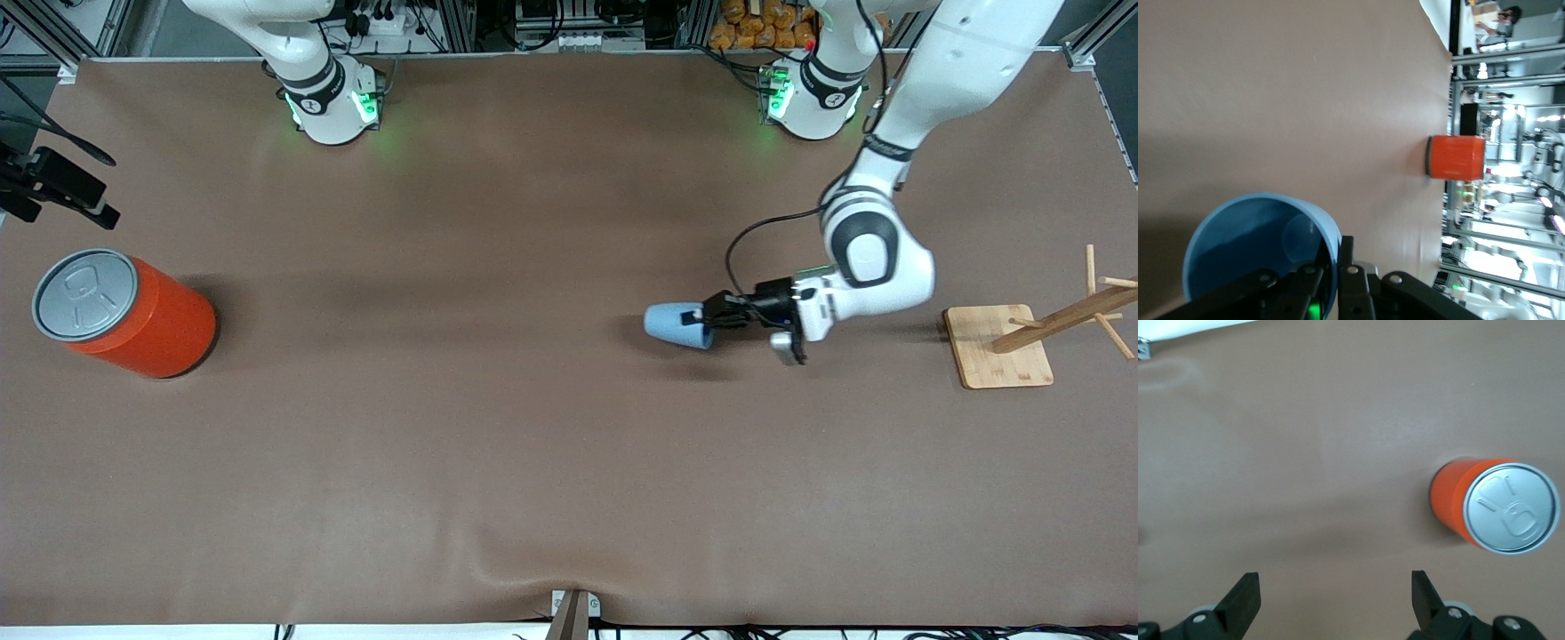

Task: Flip cup
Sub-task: 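Lower the cup upright beside the wooden stand with the left gripper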

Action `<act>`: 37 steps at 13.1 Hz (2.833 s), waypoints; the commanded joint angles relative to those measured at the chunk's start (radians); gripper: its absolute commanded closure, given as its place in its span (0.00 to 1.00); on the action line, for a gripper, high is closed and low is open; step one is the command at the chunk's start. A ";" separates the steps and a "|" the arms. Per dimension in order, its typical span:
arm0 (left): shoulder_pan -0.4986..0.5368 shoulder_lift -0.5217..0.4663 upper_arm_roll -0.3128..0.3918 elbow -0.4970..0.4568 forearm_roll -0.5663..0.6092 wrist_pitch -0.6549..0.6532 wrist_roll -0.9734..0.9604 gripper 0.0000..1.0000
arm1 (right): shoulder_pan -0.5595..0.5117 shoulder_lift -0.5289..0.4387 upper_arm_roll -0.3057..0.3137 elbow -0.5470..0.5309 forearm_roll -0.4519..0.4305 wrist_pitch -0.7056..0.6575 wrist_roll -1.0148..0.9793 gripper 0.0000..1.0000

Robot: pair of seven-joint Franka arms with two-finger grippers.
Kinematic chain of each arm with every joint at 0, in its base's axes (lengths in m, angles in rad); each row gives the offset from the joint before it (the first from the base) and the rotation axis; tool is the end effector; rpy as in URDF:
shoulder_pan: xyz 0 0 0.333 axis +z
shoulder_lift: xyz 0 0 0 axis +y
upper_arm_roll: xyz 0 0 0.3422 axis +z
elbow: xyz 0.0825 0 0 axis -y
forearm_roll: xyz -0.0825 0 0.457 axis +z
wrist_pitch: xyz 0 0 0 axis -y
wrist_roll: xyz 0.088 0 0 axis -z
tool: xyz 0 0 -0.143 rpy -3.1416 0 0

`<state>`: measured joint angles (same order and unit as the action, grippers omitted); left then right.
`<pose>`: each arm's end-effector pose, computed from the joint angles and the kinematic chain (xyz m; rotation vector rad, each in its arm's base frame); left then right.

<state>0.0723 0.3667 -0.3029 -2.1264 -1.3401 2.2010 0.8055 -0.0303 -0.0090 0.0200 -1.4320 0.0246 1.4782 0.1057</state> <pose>0.5958 -0.2071 0.1929 2.0837 0.0137 0.0417 0.6150 -0.0026 0.6869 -3.1086 0.1759 -0.0841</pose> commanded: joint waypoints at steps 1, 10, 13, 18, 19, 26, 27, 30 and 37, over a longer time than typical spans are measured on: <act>0.055 -0.110 -0.005 0.012 0.184 0.000 -0.179 1.00 | 0.007 0.004 0.006 0.019 -0.042 -0.018 -0.076 0.00; 0.115 -0.216 -0.007 0.152 1.129 -0.083 -0.607 1.00 | 0.007 0.004 0.005 0.019 -0.052 -0.042 -0.095 0.00; 0.142 -0.271 -0.005 0.091 1.229 -0.093 -0.621 1.00 | 0.006 0.004 0.003 0.019 -0.052 -0.056 -0.097 0.00; 0.165 -0.336 -0.007 -0.050 1.265 -0.026 -0.623 1.00 | 0.007 0.003 0.005 0.019 -0.054 -0.064 -0.093 0.00; 0.165 -0.350 -0.007 -0.090 1.265 0.020 -0.623 1.00 | 0.007 0.003 0.005 0.019 -0.054 -0.064 -0.095 0.00; 0.161 -0.316 -0.008 -0.254 1.265 0.359 -0.628 1.00 | 0.004 0.003 0.003 0.019 -0.052 -0.070 -0.095 0.00; 0.161 -0.301 -0.010 -0.257 1.265 0.380 -0.629 1.00 | 0.006 0.003 0.003 0.019 -0.054 -0.073 -0.095 0.00; 0.150 -0.226 -0.010 -0.245 1.271 0.436 -0.629 1.00 | 0.006 0.003 0.004 0.019 -0.054 -0.075 -0.097 0.00; 0.150 -0.131 -0.008 -0.227 1.339 0.533 -0.660 1.00 | 0.003 0.003 0.003 0.019 -0.052 -0.076 -0.095 0.00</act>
<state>0.2222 0.2185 -0.3107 -2.3676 -0.0278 2.7251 0.1734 -0.0277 -0.0090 0.0245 -1.4312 -0.0162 1.4200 0.0209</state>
